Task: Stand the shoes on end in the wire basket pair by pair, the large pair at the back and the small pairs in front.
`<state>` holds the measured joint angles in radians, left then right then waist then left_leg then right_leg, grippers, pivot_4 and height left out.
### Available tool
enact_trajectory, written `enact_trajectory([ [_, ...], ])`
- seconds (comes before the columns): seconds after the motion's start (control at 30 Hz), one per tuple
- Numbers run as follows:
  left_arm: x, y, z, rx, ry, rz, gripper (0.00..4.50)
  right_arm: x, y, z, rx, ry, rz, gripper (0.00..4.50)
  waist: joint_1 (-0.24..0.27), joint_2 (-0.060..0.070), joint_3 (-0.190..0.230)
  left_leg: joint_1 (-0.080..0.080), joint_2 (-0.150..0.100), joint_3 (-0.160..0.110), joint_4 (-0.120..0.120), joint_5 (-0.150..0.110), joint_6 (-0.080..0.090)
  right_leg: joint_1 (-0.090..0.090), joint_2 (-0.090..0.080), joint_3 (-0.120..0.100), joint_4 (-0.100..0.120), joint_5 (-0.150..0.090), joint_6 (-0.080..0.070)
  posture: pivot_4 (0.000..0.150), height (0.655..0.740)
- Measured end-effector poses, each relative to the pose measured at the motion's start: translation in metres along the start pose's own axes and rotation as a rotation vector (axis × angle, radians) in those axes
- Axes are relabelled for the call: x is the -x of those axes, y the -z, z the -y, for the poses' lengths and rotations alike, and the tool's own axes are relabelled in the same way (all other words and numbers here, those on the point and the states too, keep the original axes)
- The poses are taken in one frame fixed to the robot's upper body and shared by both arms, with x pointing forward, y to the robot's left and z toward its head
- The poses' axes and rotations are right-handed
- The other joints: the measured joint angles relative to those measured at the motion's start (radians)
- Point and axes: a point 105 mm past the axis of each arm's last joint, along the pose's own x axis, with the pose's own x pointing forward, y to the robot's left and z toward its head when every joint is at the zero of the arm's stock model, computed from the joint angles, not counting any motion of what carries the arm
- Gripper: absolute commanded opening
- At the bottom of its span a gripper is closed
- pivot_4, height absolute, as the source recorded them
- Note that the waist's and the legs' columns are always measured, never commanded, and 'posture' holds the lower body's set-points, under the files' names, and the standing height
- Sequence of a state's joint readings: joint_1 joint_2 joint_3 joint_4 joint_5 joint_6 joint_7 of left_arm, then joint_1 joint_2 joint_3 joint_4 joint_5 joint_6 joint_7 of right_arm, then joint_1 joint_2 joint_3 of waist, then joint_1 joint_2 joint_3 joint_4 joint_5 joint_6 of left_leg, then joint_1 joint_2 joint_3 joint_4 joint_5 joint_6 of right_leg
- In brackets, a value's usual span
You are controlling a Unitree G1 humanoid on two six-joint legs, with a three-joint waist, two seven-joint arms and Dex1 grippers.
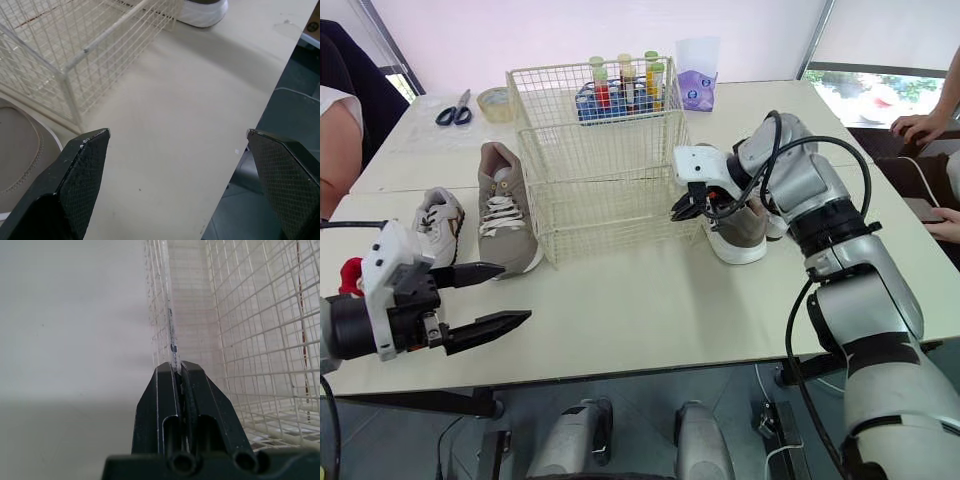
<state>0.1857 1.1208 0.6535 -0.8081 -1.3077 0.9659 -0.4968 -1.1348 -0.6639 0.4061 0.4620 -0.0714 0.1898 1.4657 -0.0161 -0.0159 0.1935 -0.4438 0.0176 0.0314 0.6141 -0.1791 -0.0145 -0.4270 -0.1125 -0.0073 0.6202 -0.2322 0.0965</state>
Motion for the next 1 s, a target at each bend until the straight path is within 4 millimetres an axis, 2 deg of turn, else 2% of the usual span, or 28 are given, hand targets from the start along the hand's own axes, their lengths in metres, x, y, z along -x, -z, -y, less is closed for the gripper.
enact_trajectory([
  [0.2,-0.006,0.006,-0.001,0.007,0.006,-0.002,4.5,0.0,-0.005,-0.012,-0.08,0.091,0.007,0.11,0.004,0.0,0.0,0.0,0.0,0.0,0.0,0.0,-0.001,0.0,0.0,0.0,0.0,0.0,0.0,0.15,0.74],
  [0.5,-0.014,0.006,-0.008,-0.008,0.035,0.013,4.5,0.0,-0.012,-0.028,-0.105,0.085,0.038,0.11,0.003,0.0,0.0,0.0,0.0,0.0,0.0,0.0,0.0,0.0,0.0,0.0,-0.001,0.0,0.0,0.15,0.74],
  [0.6,-0.015,0.008,-0.008,-0.002,0.041,0.013,4.5,0.0,-0.013,-0.03,-0.095,0.076,0.055,0.99,0.002,0.0,0.0,0.0,0.0,0.0,0.0,0.0,0.0,0.0,0.0,0.0,0.0,0.0,0.0,0.15,0.74],
  [0.7,-0.016,0.008,-0.008,0.0,0.044,0.024,4.5,0.002,-0.015,-0.028,-0.084,0.088,0.073,2.46,0.001,0.0,0.0,0.0,0.0,0.0,0.001,0.0,0.0,0.0,0.0,0.0,0.0,0.0,0.0,0.15,0.74],
  [0.73,-0.016,0.008,-0.008,0.012,0.049,0.038,4.5,0.003,-0.016,-0.027,-0.081,0.1,0.077,2.46,0.001,0.0,0.0,0.0,0.0,0.0,0.001,0.0,0.0,0.0,0.0,0.0,0.0,0.0,0.0,0.15,0.74],
  [0.83,-0.019,0.001,-0.007,0.165,0.073,0.225,4.5,0.026,-0.023,-0.019,-0.119,0.173,0.177,2.46,0.002,-0.001,0.0,0.0,0.0,0.0,0.002,0.0,0.0,0.001,0.0,0.0,0.0,0.002,0.003,0.15,0.74],
  [0.93,-0.022,-0.009,-0.015,0.245,0.005,0.409,4.5,0.068,-0.039,-0.002,-0.183,0.371,0.354,2.46,0.007,-0.002,-0.001,0.0,0.0,-0.001,0.003,0.0,0.0,0.002,0.0,0.0,0.0,0.003,0.005,0.15,0.74],
  [1.0,-0.031,-0.012,-0.016,0.29,-0.035,0.489,4.5,0.099,-0.04,0.012,-0.25,0.578,0.475,2.46,0.009,-0.003,-0.001,0.001,0.0,-0.001,0.005,0.0,0.0,0.005,0.0,0.0,0.0,0.003,0.005,0.15,0.74],
])
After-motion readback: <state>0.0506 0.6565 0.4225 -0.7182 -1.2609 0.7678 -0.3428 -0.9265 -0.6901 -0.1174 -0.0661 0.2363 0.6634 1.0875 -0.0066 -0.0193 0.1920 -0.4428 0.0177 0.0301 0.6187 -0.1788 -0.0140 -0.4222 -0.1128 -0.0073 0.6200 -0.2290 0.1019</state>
